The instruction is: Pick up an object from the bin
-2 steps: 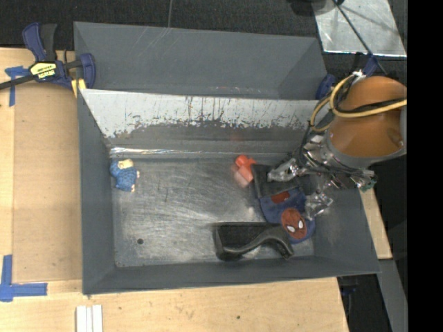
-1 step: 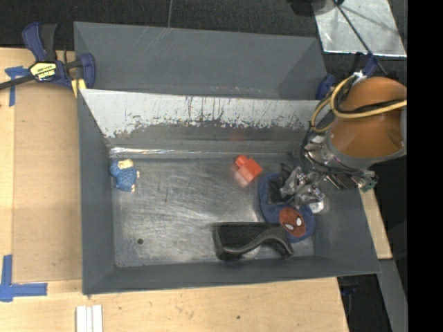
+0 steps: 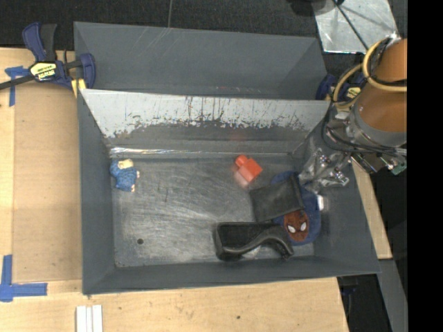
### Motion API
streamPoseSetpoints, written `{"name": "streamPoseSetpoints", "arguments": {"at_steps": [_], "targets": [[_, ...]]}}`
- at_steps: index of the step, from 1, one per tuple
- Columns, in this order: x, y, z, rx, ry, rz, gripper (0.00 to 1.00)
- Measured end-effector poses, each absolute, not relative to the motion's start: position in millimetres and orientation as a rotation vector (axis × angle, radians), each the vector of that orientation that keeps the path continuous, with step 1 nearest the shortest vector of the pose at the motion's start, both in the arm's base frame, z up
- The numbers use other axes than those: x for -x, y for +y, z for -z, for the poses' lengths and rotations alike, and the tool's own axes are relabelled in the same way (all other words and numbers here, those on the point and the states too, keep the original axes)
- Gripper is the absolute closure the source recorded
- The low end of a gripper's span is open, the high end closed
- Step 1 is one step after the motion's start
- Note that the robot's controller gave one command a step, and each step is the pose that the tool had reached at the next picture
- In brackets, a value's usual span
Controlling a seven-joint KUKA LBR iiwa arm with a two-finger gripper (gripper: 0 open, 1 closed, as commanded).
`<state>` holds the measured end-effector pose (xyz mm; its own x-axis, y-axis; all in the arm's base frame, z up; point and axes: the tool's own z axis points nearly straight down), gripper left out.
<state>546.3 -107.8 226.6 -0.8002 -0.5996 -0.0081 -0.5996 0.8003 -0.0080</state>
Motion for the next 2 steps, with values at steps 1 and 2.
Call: {"name": "streamPoseSetpoints", "arguments": {"at_steps": [1, 2], "targets": [[-545.4, -108, -222, 0.989, 2.978, 0.001, 0.0], [-546.7, -113, -107, 1.445, 2.787, 0.001, 0.0]]}}
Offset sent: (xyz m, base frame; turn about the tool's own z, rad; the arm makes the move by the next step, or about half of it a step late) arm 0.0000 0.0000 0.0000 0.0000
